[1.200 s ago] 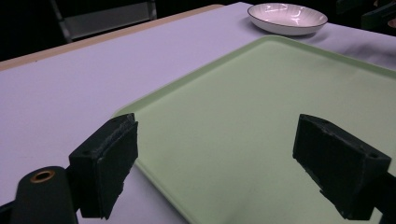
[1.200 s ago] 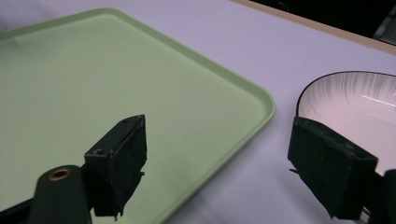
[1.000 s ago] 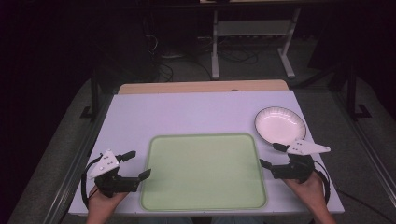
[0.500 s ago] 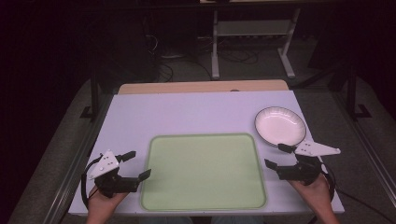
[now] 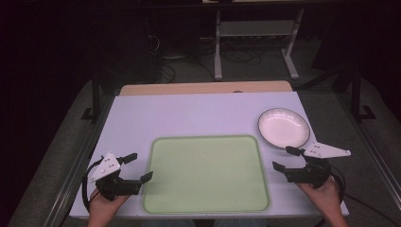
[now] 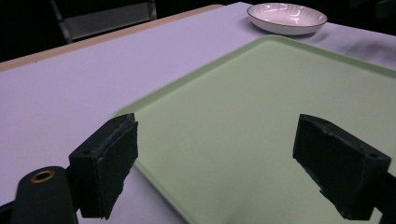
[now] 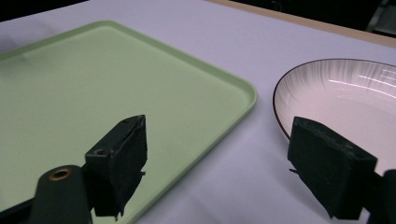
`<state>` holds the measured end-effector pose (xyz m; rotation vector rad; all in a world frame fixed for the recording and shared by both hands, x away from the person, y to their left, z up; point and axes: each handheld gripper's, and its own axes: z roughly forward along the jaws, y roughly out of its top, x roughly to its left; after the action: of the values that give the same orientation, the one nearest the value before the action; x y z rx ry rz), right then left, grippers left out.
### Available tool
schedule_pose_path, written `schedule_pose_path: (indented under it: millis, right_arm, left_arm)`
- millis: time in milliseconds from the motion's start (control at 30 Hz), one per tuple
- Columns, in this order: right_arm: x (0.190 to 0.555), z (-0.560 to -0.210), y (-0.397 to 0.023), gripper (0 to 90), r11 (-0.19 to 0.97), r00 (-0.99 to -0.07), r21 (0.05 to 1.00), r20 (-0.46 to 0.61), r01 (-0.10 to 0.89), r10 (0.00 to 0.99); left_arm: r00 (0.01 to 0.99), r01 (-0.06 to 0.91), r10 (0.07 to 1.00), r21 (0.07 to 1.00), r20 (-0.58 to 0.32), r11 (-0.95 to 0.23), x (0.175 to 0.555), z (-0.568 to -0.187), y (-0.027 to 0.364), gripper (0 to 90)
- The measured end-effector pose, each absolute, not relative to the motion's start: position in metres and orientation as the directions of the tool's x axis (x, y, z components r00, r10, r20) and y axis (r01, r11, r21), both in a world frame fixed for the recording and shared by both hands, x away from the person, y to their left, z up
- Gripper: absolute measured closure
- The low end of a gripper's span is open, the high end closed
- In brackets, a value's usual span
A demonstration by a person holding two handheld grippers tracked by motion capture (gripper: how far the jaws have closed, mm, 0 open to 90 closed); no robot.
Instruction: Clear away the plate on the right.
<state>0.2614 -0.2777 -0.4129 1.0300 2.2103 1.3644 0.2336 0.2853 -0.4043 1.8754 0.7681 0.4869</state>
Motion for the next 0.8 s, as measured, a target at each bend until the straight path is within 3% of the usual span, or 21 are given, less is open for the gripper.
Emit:
schedule_pose_path:
  millis: [800]
  right_arm:
    - [0.256, -0.412, -0.311, 19.3, 0.254, -0.652, 0.844, 0.140, 0.472, 0.745]
  left_arm:
    - [0.711, 0.295, 0.703, 0.912, -0.012, -0.283, 0.234, -0.405, 0.286, 13.7]
